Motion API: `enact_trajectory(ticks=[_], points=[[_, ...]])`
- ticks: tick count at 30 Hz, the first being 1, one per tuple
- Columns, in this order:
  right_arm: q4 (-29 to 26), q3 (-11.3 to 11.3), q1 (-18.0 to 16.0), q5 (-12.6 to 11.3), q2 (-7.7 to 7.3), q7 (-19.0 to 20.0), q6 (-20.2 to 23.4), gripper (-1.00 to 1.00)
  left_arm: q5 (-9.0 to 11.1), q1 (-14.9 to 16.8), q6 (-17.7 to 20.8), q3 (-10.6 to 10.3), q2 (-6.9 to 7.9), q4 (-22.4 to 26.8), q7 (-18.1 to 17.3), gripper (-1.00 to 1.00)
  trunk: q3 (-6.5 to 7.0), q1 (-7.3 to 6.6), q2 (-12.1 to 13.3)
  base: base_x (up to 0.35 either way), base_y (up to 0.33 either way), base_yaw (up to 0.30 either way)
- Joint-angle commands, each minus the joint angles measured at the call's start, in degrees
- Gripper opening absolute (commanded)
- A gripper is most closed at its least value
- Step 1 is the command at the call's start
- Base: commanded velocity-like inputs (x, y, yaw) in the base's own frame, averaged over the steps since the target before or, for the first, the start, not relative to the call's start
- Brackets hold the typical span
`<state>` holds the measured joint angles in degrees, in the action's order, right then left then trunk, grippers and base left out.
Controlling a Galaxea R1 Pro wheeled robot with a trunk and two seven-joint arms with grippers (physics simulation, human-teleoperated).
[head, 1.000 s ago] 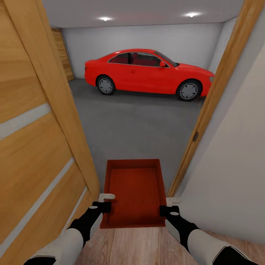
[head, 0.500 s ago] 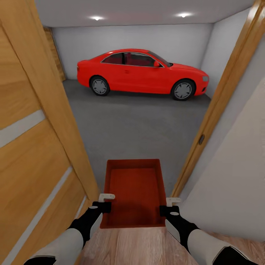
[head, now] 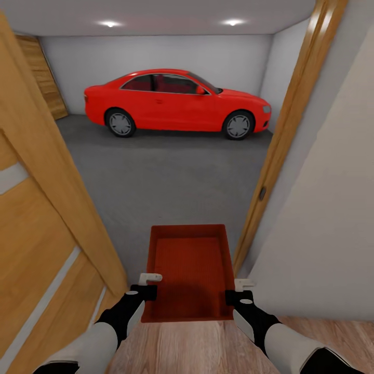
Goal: Move the two storage containers from the living room to the garage. In the garage, place one container on the floor and stack the other container on top of it (either order is fine).
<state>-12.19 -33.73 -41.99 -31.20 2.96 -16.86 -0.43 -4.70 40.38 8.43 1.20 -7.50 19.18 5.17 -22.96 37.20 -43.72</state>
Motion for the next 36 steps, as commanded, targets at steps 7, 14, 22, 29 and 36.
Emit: enact_trajectory(ticks=[7,14,22,29,36], points=[[0.0,0.1,-0.1,0.6,0.02,-0.7,-0.1,-1.0,0.5,0.0,0.0,-1.6,-0.23,-0.7,0.3,-1.0,-0.06,0.01,-0.1,0.0,0.0,-0.031],[0.0,0.1,-0.1,0.6,0.02,-0.7,-0.1,-1.0,0.5,0.0,0.4,-1.6,-0.23,-0.7,0.1,-1.0,-0.06,0.01,-0.1,0.061,0.196,-0.001],[0.0,0.1,-0.1,0.6,0.02,-0.7,-0.1,-1.0,0.5,0.0,0.2,-1.6,-0.23,-0.7,0.1,-1.0,-0.06,0.01,-0.1,0.086,0.224,0.0],[0.0,0.1,-0.1,0.6,0.02,-0.7,-0.1,-1.0,0.5,0.0,-0.1,-1.6,-0.23,-0.7,0.2,-1.0,-0.06,0.01,-0.1,0.006,0.014,0.0],[0.0,0.1,-0.1,0.6,0.02,-0.7,-0.1,-1.0,0.5,0.0,-0.1,-1.6,-0.23,-0.7,0.2,-1.0,-0.06,0.01,-0.1,0.0,0.0,0.0]])
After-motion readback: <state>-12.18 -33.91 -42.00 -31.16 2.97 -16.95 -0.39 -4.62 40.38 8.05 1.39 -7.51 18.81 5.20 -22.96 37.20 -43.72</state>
